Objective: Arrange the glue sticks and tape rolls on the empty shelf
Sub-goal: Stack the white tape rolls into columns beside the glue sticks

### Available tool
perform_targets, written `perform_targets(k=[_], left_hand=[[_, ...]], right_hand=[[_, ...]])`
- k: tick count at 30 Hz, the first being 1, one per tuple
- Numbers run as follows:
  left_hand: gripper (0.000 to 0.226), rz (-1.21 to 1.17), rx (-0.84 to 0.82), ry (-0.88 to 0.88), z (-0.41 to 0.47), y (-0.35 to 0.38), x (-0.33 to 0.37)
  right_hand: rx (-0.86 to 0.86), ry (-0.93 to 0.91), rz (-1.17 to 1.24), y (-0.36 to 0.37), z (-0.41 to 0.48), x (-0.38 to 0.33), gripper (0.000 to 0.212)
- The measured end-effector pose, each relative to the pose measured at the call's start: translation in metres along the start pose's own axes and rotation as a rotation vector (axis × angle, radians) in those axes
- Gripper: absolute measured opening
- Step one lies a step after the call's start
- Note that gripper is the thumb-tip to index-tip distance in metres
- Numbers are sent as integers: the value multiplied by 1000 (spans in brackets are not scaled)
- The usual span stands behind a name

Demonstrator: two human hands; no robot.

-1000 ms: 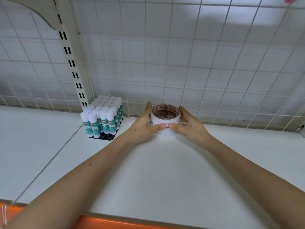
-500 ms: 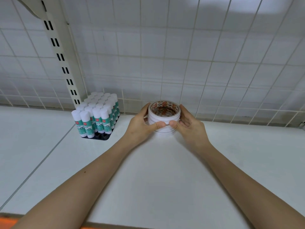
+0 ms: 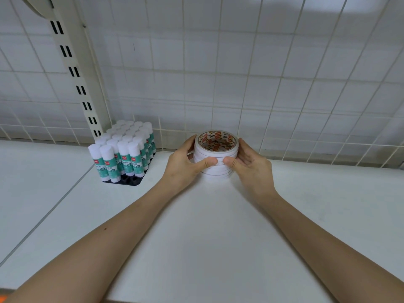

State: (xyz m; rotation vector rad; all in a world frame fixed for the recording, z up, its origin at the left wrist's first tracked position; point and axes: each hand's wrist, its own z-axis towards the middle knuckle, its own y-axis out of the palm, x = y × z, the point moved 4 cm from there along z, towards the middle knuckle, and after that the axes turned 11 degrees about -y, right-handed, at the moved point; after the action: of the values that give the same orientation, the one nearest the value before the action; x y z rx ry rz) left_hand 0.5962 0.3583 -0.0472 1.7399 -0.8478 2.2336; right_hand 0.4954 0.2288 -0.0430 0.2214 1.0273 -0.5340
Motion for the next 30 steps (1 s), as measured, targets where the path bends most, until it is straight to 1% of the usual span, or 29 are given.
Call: perform_targets(k=[6, 7, 9, 11, 14, 17, 18, 22, 28, 30], left_hand=[[67, -10, 10, -22, -1, -3, -3], [64, -4, 10, -20, -3, -2, -2], [54, 25, 7, -8, -5, 0, -1], [49, 55, -5, -5, -7, 2, 0], [49, 69, -3, -7, -7, 1, 4], [51, 74, 1, -8, -9, -1, 7], [53, 81, 1, -7, -9, -1, 7], [55, 153, -3, 15, -9, -1, 10], [61, 107, 2, -6, -7, -1, 5], [67, 86, 3, -5, -6, -1, 4]], right_hand=[[74, -18, -115, -1, -4, -1, 33], [87, -19, -122, 0, -4, -3, 34], [73, -25, -140, 0, -5, -6, 41], [31, -20, -165, 0, -5, -8, 40], [-18, 1, -162, -1, -5, -8, 31], [-22, 11, -102, -3, -7, -7, 27], [-20, 5, -99, -4, -8, -6, 27], [-90, -51, -249, -1, -8, -4, 49], [-100, -44, -365, 0, -4, 1, 54], [-97, -51, -400, 0, -4, 0, 53]])
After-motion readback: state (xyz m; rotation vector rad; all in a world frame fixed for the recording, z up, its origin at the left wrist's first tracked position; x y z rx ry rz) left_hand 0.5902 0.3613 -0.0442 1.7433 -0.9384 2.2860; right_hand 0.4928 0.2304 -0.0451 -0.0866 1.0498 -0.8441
